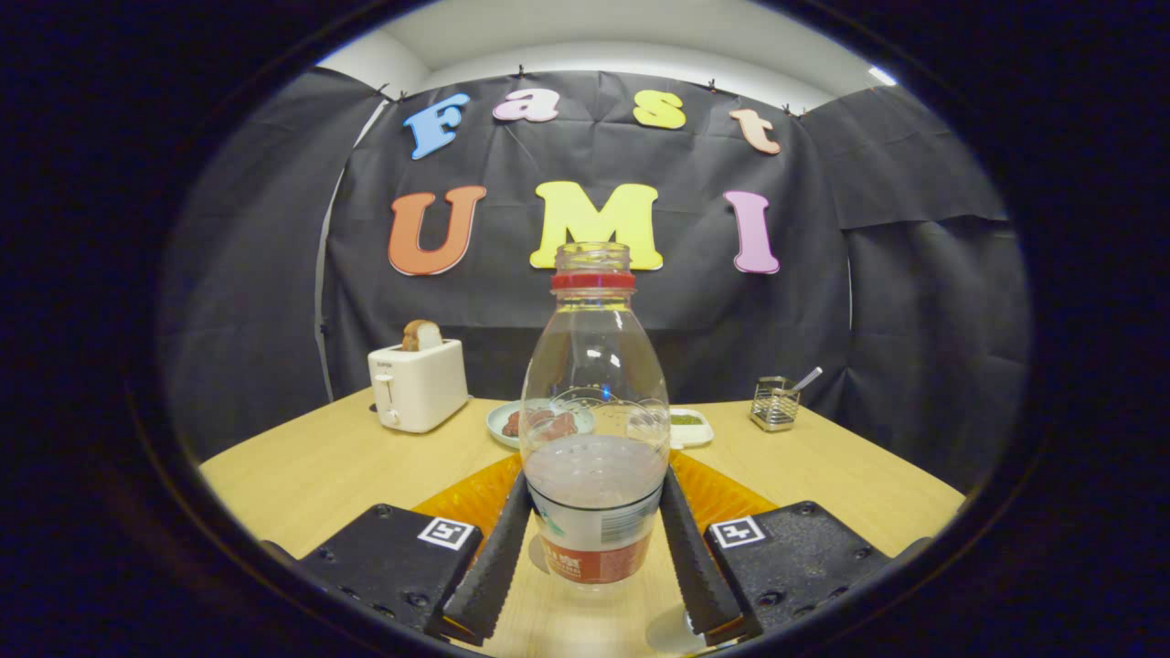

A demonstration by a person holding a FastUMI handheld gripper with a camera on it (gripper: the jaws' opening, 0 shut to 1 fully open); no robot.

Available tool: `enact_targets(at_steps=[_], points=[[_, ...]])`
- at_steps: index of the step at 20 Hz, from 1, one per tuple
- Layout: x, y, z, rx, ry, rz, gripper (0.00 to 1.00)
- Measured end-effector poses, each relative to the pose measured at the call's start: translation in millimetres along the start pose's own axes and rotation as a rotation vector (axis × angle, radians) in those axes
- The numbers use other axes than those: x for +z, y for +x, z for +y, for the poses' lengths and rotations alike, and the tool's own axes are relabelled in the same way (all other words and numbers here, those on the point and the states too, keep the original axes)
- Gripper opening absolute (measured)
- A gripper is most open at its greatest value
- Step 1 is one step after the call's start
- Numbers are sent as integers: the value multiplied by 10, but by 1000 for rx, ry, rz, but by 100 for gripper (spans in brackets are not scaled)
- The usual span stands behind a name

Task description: Take the bottle from table, then pour the juice into the cup, finally place the bottle on the coaster

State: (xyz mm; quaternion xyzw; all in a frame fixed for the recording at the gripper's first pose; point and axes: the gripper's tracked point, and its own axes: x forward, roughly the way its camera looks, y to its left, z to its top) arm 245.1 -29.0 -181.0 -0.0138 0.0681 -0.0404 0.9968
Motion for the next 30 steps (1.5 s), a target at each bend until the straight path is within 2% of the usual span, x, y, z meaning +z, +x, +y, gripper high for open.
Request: enact_targets(at_steps=[9,13,16,19,23,26,30], points=[[-213,581,172,27,-42,18,80],[-383,683,197,14,-33,38,80],[-464,697,157,-4,-8,36,81],[-447,692,217,24,25,24,84],[-369,638,228,41,33,13,93],[-261,541,178,30,14,0,93],[-125,430,212,73,79,-18,93]])
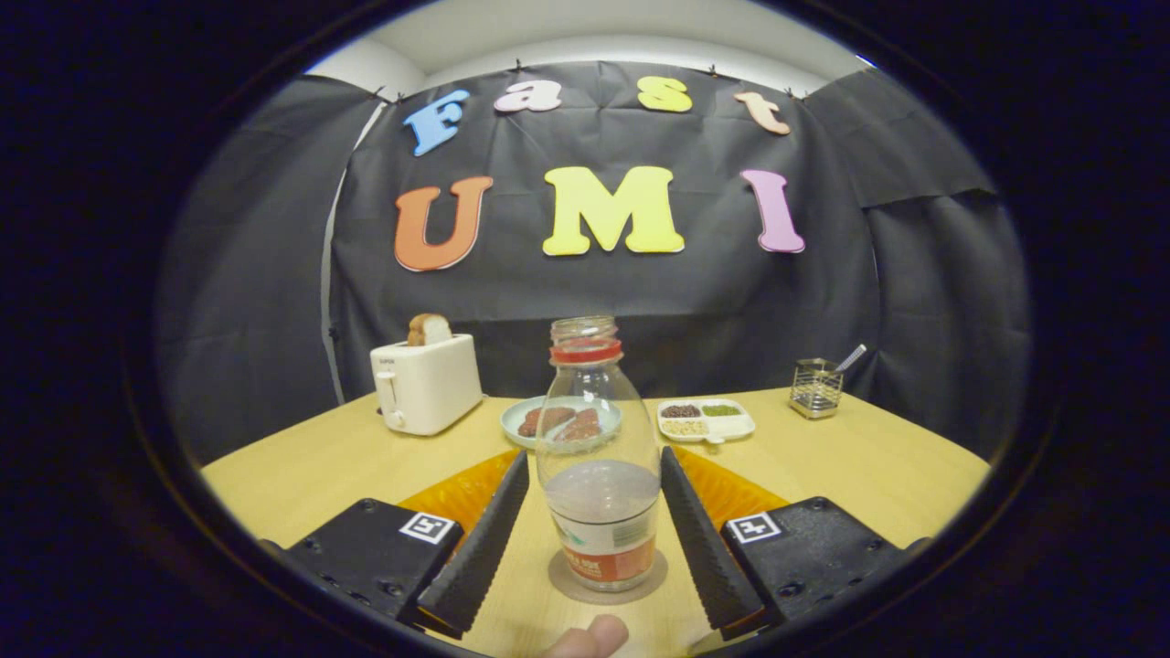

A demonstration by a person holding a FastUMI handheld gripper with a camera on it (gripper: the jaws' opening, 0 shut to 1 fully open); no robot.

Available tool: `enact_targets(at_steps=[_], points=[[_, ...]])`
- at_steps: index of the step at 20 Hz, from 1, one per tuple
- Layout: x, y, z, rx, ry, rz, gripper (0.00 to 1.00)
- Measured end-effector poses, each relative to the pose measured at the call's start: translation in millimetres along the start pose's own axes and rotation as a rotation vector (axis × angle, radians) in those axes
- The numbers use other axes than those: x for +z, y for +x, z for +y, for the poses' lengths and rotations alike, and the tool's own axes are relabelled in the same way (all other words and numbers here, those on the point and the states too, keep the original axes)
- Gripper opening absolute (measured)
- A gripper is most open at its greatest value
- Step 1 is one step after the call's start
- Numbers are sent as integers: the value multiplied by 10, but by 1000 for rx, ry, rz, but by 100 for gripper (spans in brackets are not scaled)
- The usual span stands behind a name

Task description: Take the bottle from table, then pour the juice into the cup, finally place the bottle on the coaster

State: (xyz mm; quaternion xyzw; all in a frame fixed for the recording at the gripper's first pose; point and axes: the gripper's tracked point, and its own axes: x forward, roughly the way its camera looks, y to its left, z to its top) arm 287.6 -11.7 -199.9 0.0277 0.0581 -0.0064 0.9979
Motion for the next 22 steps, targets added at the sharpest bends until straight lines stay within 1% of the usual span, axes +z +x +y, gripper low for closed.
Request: enact_targets(at_steps=[5,8,12,14,15,16,17,19,22], points=[[281,-241,-69,-23,-40,-35,93],[474,-481,-77,-16,-28,-62,93],[590,-947,-138,-20,-47,-65,93],[622,-1189,-159,-15,-81,-64,93],[622,-1317,-216,-32,-97,-53,93],[633,-1438,-296,-61,-95,-40,93],[683,-1562,-320,-73,-83,-40,93],[794,-1793,-225,-50,-60,-48,93],[952,-2089,-251,-64,-100,-50,93]])
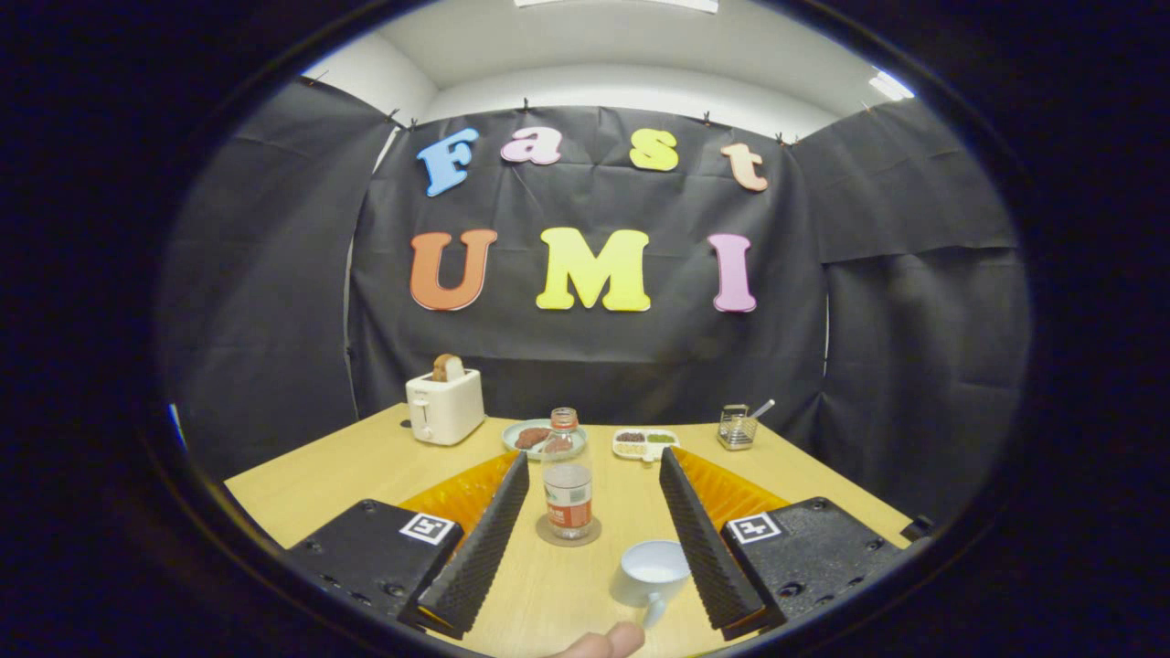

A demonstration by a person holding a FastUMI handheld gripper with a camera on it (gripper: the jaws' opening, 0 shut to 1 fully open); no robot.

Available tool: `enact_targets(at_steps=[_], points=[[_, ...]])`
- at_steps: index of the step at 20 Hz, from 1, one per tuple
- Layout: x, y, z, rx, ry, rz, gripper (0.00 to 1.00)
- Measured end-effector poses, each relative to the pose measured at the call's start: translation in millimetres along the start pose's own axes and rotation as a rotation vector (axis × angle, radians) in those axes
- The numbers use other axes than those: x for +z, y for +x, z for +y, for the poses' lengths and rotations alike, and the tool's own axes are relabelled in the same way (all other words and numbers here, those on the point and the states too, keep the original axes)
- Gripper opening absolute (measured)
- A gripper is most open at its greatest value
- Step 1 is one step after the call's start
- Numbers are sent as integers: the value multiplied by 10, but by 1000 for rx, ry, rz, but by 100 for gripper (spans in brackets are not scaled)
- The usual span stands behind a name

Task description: Take the bottle from table, then pour the juice into the cup, finally place the bottle on the coaster

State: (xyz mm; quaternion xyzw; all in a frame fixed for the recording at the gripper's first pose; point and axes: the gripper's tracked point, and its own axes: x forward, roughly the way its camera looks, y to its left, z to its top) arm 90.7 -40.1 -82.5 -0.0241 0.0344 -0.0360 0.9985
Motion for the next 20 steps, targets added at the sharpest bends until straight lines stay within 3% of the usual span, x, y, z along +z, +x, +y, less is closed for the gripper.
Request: enact_targets(at_steps=[4,7,20], points=[[169,-313,94,51,-7,51,93],[352,-491,42,68,56,23,93],[1096,-1129,-254,35,74,-42,93]])
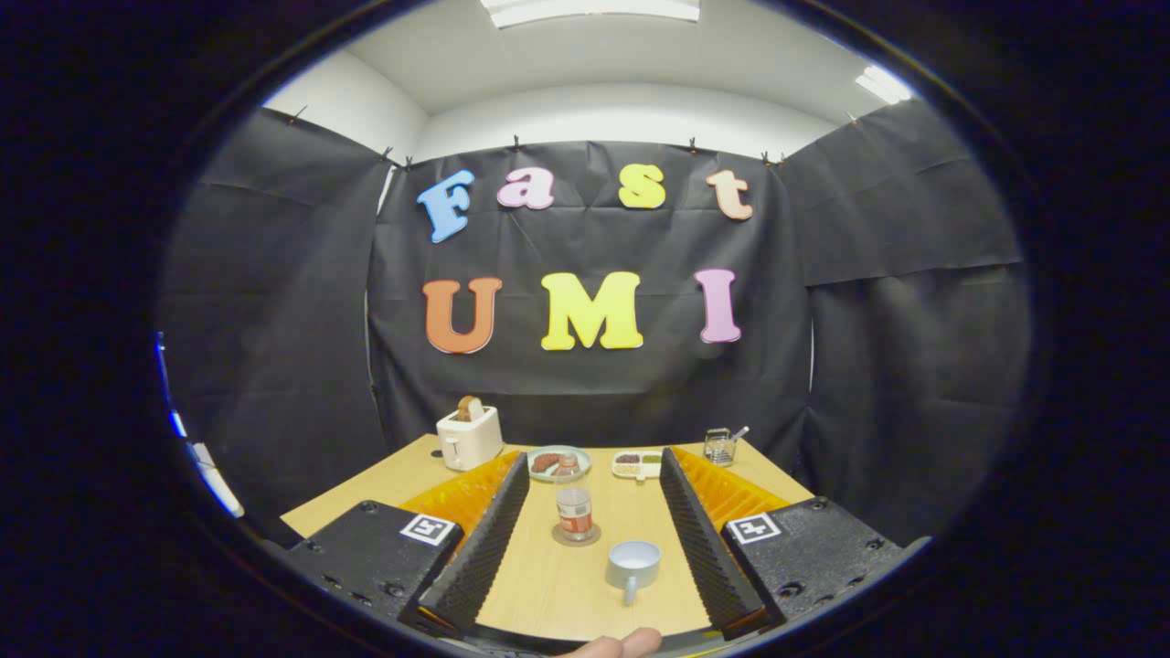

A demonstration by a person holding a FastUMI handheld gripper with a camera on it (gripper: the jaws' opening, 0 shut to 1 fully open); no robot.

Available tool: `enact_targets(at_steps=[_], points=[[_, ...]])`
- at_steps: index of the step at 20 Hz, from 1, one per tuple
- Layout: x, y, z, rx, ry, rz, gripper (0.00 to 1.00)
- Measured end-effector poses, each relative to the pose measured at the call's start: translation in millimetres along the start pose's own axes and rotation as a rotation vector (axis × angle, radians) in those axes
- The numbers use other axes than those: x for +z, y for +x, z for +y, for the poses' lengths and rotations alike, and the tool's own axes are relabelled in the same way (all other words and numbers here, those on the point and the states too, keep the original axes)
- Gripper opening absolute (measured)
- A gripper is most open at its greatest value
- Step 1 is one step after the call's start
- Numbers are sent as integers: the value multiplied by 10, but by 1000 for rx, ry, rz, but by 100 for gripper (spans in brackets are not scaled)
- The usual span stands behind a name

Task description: Take the bottle from table, then pour the juice into the cup, finally place the bottle on the coaster

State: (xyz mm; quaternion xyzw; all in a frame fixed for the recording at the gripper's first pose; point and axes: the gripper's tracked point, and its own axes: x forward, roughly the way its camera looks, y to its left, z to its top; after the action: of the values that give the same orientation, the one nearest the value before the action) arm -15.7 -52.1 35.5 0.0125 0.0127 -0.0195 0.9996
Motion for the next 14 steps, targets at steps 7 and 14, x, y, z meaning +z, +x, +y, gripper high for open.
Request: enact_targets(at_steps=[7,14], points=[[229,-201,-40,4,40,-40,93],[210,-213,-96,-7,45,-31,93]])
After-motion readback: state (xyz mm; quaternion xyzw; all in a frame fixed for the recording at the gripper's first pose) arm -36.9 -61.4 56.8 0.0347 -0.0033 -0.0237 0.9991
